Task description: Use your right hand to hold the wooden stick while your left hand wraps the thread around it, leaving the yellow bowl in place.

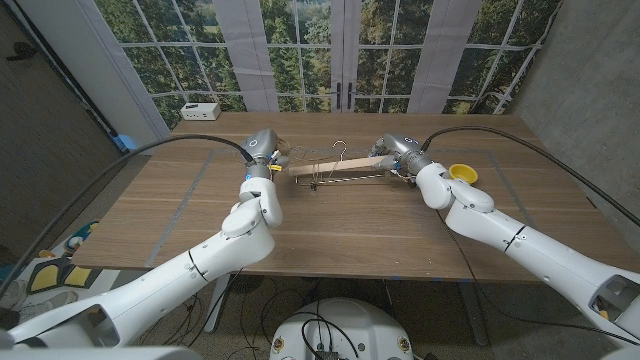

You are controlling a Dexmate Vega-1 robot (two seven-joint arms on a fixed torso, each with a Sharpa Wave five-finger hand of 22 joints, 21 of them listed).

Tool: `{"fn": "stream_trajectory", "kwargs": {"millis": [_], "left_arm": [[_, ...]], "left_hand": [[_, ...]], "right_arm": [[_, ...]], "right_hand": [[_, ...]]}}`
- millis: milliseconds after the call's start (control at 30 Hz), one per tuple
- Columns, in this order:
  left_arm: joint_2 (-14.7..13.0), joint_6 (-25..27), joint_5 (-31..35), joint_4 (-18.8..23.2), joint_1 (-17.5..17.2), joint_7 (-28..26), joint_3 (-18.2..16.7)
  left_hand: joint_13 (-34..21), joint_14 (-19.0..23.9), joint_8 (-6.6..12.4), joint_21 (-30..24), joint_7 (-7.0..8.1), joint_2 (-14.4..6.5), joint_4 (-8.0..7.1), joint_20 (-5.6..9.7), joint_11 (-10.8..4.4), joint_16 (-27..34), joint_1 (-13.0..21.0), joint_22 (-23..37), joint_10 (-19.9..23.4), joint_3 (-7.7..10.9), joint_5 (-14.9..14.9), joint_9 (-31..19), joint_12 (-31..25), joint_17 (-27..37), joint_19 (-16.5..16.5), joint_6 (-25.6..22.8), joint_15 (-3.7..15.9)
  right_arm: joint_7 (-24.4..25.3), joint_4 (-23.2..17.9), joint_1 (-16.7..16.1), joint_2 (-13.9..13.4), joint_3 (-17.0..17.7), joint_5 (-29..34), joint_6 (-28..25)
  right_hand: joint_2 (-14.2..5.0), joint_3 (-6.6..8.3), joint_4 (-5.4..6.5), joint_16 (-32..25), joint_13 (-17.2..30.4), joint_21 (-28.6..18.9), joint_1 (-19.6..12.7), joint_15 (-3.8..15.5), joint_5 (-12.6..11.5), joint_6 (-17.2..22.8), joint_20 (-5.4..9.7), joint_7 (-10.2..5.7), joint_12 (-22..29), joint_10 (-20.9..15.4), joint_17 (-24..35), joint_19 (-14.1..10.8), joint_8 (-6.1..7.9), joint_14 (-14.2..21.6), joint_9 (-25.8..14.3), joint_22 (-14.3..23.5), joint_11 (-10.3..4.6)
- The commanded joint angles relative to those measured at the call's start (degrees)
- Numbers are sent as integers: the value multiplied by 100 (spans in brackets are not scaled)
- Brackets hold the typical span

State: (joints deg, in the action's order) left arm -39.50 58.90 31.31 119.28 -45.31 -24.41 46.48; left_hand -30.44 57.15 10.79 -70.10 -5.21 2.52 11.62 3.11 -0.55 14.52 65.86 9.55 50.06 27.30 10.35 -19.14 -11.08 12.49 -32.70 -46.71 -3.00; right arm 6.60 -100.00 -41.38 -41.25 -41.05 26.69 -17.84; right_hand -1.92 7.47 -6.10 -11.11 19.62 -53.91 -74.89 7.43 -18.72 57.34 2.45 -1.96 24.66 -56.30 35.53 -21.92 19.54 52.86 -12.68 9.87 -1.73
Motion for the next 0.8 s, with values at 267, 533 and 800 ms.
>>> {"fn": "stream_trajectory", "kwargs": {"millis": [267, 533, 800], "left_arm": [[-341, 490, 409, 103, 548, 1126, 595], [-255, 114, 247, 137, 218, 702, 183], [-80, -380, -31, 94, -178, 162, -320]], "left_hand": [[421, -1868, -90, 601, 723, -321, -638, -175, -198, -313, -346, 5, -1653, -244, 93, 332, 86, 263, 1139, 1542, 1197], [785, -3011, -88, 1234, 871, -205, -930, -695, 19, -358, -1148, 22, -2713, -732, 132, 659, 80, 157, 1960, 2735, 730], [885, -3256, -64, 1409, 840, -221, -1007, -751, 24, -355, -1339, 28, -2898, -823, 148, 729, 56, 106, 2164, 2921, 646]], "right_arm": [[-213, 31, 137, -26, -103, -50, -177], [-374, 115, 180, -110, -6, -368, 86], [-563, 486, 227, -109, 196, -1087, 805]], "right_hand": [[-500, 222, 229, 98, 251, 279, -90, 264, 126, -1467, -163, -271, -588, 1184, -471, 173, -837, -1236, -133, -10, 42], [-139, -156, 584, 49, 134, 524, 829, -24, -10, -2201, -385, -242, -993, 2152, -701, 264, -899, -2044, -29, 2, 203], [24, -671, 1116, 1, 9, 772, 1938, -343, -110, -2428, -606, -99, -1226, 2649, -798, 397, -848, -2597, 21, 14, 434]]}}
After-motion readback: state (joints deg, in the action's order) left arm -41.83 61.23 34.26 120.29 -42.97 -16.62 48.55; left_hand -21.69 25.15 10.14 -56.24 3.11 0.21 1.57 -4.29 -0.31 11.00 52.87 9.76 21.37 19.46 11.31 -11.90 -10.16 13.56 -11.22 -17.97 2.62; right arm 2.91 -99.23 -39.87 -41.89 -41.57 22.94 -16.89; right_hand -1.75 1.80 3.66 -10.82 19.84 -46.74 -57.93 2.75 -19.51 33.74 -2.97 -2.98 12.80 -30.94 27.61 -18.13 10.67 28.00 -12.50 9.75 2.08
